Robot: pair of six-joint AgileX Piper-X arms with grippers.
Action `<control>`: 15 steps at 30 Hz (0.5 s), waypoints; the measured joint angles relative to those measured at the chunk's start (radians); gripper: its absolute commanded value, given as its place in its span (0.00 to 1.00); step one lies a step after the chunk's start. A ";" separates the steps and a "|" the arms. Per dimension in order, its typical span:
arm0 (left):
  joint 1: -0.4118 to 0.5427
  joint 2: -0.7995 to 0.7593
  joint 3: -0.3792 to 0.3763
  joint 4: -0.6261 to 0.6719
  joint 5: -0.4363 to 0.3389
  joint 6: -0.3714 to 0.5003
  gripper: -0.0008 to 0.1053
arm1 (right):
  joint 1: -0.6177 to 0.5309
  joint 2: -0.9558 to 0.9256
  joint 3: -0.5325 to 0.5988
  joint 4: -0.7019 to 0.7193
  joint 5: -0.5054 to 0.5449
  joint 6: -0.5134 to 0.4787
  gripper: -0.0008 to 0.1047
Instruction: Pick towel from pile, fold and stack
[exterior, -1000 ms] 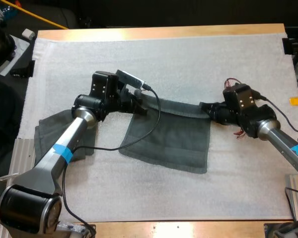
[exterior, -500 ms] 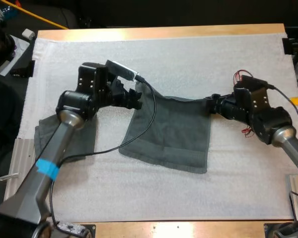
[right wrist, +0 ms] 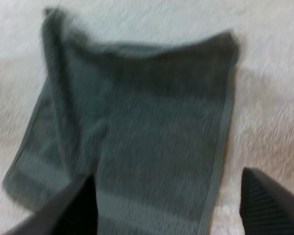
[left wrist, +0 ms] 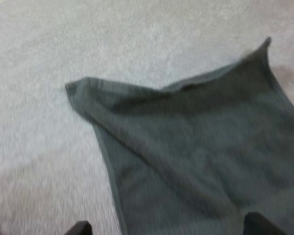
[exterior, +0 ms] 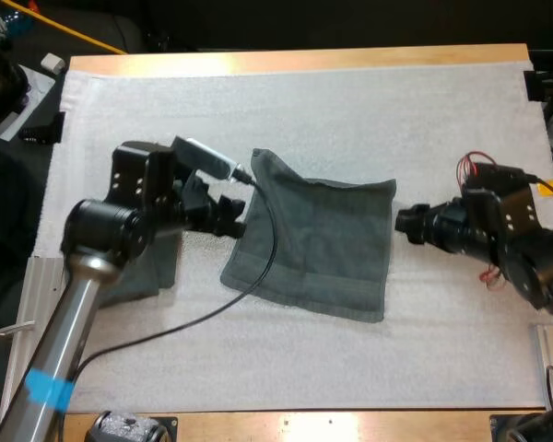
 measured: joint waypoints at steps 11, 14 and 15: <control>0.000 -0.207 0.005 0.213 -0.002 -0.009 0.56 | 0.162 -0.205 0.000 0.231 0.035 -0.008 0.57; 0.000 -0.252 0.027 0.255 -0.002 -0.015 0.56 | 0.213 -0.234 0.001 0.284 0.055 0.013 0.56; 0.000 -0.254 0.037 0.244 -0.003 -0.015 0.56 | 0.225 -0.233 0.004 0.286 0.069 0.026 0.56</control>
